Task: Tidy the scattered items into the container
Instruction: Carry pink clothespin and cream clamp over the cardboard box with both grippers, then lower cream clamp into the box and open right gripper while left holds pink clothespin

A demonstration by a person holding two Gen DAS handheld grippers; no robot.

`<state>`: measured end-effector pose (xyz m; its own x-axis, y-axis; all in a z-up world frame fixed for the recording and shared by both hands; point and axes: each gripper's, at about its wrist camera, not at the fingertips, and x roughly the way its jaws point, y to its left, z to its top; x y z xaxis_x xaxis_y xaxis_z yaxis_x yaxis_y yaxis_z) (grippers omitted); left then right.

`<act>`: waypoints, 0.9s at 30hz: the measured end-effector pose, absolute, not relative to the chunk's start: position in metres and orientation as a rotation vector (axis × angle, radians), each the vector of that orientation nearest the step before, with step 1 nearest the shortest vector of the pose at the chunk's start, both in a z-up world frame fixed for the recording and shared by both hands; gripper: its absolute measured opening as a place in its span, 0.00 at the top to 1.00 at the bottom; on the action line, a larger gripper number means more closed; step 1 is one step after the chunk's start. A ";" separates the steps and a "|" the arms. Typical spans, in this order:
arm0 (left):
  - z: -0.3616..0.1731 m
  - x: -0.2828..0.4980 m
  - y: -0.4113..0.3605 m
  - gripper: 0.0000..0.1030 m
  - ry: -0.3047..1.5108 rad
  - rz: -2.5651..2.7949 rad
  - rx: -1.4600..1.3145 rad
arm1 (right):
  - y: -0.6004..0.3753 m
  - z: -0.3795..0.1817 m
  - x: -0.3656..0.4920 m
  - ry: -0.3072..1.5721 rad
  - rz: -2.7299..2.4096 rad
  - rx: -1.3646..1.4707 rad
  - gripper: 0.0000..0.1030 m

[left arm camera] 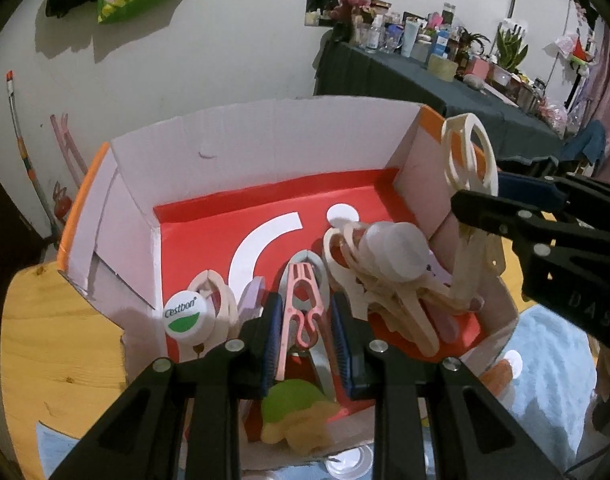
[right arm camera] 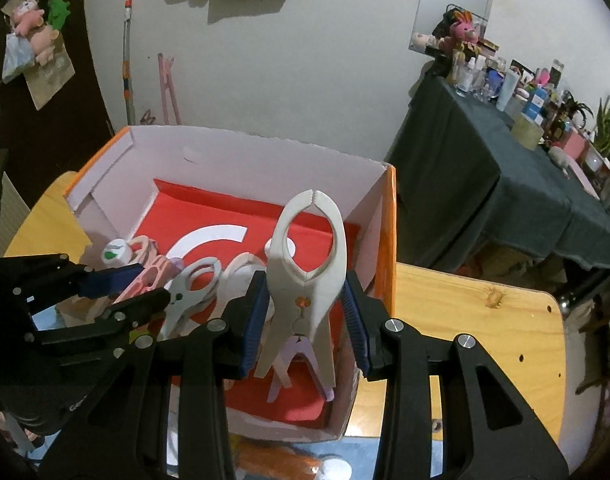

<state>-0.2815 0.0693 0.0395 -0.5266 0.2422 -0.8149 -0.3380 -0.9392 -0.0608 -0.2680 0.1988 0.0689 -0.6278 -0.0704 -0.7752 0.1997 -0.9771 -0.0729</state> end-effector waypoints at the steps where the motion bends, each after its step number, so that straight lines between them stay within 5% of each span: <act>1: 0.038 -0.282 0.069 0.74 0.148 2.483 -1.308 | 0.199 0.067 -0.270 0.232 -2.695 1.284 0.66; 27: 0.018 -0.294 0.066 0.74 0.126 2.450 -1.389 | 0.195 0.043 -0.286 0.221 -2.617 1.379 0.66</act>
<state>-0.2940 0.0660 0.0183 -0.4756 0.2325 -0.8484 -0.3183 -0.9446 -0.0805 -0.2855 0.1945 0.0432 -0.5556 -0.0849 -0.8271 0.2224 -0.9737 -0.0494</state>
